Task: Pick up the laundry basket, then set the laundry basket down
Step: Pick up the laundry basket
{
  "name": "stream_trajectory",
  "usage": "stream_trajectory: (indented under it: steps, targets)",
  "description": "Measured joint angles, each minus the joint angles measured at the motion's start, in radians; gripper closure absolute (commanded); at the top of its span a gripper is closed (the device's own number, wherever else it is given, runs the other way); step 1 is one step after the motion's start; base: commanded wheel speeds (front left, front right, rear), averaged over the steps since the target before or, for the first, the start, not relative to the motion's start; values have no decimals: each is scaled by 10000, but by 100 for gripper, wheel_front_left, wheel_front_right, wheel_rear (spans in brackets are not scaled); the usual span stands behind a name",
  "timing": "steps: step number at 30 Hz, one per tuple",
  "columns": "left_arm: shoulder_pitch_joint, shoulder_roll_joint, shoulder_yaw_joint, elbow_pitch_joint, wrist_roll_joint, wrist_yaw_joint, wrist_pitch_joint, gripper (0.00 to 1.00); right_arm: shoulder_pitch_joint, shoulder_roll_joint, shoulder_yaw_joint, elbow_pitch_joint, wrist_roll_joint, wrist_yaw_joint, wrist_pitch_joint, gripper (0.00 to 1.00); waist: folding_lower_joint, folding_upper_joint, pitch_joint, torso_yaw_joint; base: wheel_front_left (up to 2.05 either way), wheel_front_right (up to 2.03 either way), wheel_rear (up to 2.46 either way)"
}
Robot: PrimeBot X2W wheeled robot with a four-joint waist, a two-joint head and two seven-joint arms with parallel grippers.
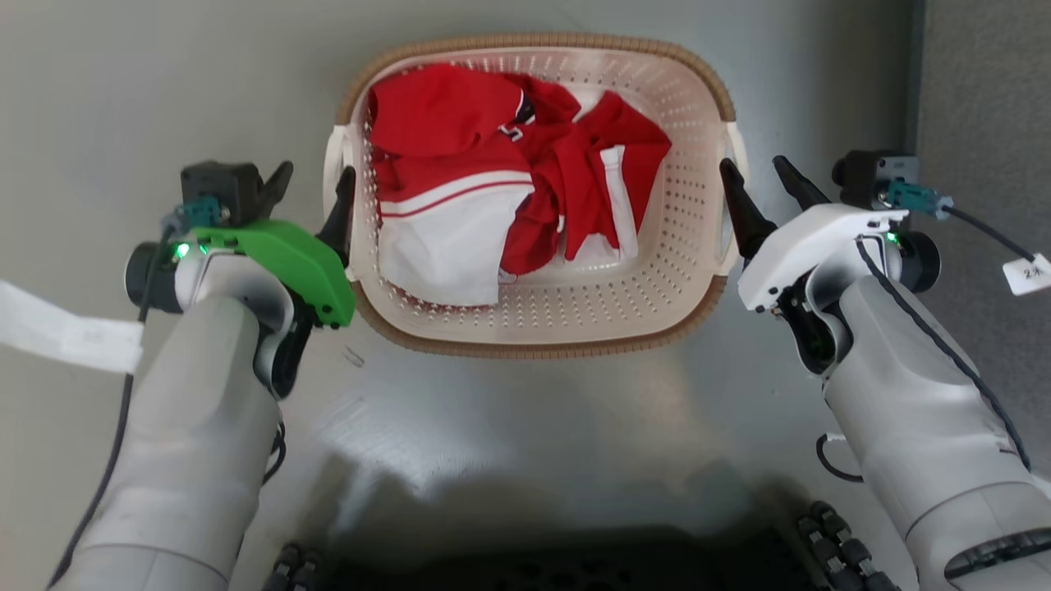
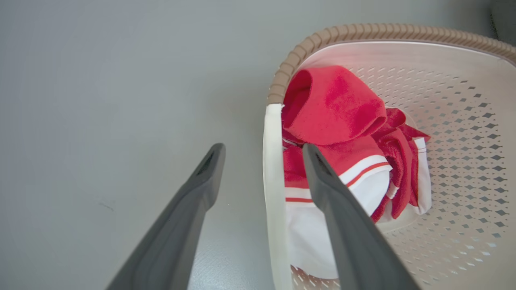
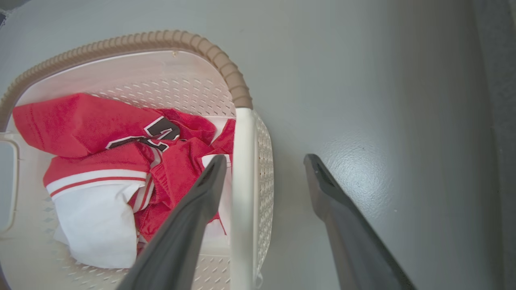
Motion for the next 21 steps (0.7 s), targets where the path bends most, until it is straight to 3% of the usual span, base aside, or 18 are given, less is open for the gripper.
stream_trajectory:
  steps: [10,11,12,15,16,17,18,19,20,21]
  targets:
    - [-733,-15,-491,836,-466,-8,276,0,-690,0,295,832,146,59,77,0,0,0,785,60,0,0,0]
    - [-761,-25,-554,909,-531,-8,276,5,-714,0,316,903,174,82,75,0,-1,0,813,78,0,0,0]
    - [-779,-33,-598,959,-591,-8,274,15,-736,0,347,970,209,113,67,8,-1,0,832,98,0,0,0]
    - [-834,-36,-713,1064,-729,-10,253,25,-859,2,443,1093,221,134,21,21,0,0,854,140,0,0,0]
    - [-872,-52,-771,1114,-803,-15,245,41,-906,2,470,1122,222,134,-42,50,-1,0,852,148,0,0,0]
    - [-918,-67,-826,1168,-865,-27,245,41,-954,0,502,1149,228,134,-44,50,-1,0,848,155,0,0,0]
    - [-960,-82,-890,1214,-918,-35,245,57,-1008,-2,546,1177,245,136,-107,65,-1,0,842,162,0,0,0]
    - [-996,-98,-934,1244,-955,-36,245,84,-1058,-2,583,1202,291,136,-134,87,-1,0,835,168,0,0,0]
    - [-1024,-111,-976,1269,-999,-36,245,100,-1094,0,621,1225,330,138,-176,100,-1,0,827,173,0,0,0]
    - [-1047,-121,-1022,1283,-1018,-36,240,100,-1119,0,658,1254,353,144,-207,100,-1,0,817,177,0,0,0]
